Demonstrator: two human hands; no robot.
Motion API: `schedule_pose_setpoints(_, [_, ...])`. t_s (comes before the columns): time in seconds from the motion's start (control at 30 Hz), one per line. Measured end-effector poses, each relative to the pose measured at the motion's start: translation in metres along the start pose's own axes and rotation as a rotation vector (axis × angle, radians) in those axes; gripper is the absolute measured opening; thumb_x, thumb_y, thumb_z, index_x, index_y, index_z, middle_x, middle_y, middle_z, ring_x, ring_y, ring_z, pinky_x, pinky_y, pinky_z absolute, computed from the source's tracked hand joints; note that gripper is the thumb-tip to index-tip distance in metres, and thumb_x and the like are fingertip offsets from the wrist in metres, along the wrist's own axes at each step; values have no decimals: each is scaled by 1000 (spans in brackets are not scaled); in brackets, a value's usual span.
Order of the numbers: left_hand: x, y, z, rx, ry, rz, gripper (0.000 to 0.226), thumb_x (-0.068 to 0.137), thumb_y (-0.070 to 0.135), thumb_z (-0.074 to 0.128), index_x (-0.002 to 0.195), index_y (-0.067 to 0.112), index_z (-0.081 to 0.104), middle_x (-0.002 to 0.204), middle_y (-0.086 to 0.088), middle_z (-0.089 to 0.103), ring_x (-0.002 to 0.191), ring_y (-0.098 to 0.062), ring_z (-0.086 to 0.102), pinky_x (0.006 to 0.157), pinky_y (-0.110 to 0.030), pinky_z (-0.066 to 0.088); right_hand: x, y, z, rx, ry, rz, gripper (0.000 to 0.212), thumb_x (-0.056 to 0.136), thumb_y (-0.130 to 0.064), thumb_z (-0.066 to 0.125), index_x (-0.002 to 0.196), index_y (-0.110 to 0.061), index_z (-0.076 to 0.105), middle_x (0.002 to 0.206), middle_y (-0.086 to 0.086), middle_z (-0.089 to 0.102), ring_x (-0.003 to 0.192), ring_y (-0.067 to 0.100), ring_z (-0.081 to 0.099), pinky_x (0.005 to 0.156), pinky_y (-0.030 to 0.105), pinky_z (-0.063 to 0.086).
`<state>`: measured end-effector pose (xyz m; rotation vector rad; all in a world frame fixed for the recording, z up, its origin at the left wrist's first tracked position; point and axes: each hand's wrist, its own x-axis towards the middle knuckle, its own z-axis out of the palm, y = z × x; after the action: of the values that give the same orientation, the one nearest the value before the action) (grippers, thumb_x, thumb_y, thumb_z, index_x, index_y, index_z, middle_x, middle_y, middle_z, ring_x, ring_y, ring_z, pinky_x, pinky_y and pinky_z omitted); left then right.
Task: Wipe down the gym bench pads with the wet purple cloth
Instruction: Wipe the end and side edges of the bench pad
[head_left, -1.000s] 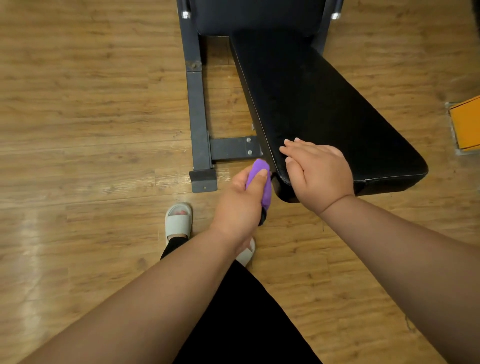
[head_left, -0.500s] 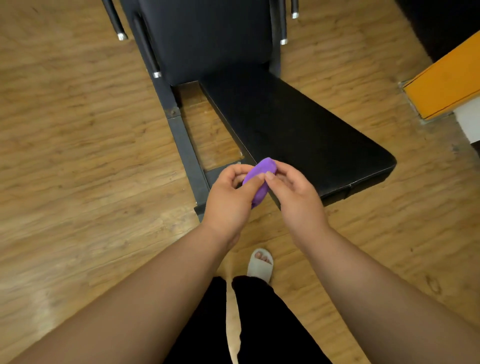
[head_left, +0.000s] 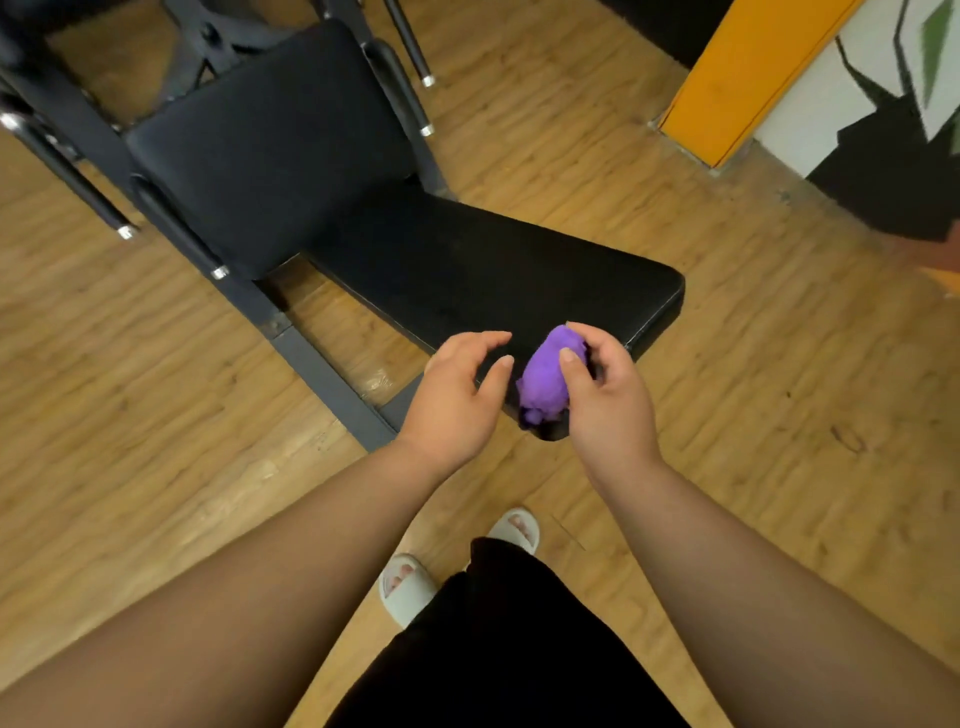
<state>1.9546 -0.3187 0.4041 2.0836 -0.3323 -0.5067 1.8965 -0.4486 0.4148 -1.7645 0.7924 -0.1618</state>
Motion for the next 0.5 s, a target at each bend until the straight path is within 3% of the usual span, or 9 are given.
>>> schedule_pose_setpoints(0.07, [15,1,10,54,-50,46,34,101,27,47,134,25,53,133,7,51,126,-7,42,105,-25,37,7,9,-9,-20,54,15,31,98,-28,54,128,-33,55,128,-10,56,119,10,54,99,38,51])
schedule_pose_setpoints(0.13, [30,2,21,102,-101,83,35,100,27,48,134,24,53,134,6,51,129,-12,41,110,-32,35,16,17,-18,-40,112,41,34,97,-27,55,131,-31,54,129,-11,55,121,8,52,101,34,48])
schedule_pose_setpoints(0.33, [66,6,58,340,-336,245,40,102,30,43,141,25,47,150,3,36,140,-17,24,114,-30,20,39,45,-44,-31,366,132,26,96,-26,57,121,-24,57,116,-7,59,105,7,55,76,6,37])
schedule_pose_setpoints(0.5, [96,3,80,462,-498,360,47,103,34,37,150,30,30,161,5,14,148,-15,5,119,-38,10,48,74,-42,42,327,234,11,95,-31,57,106,-30,60,105,-9,63,97,8,59,84,24,48])
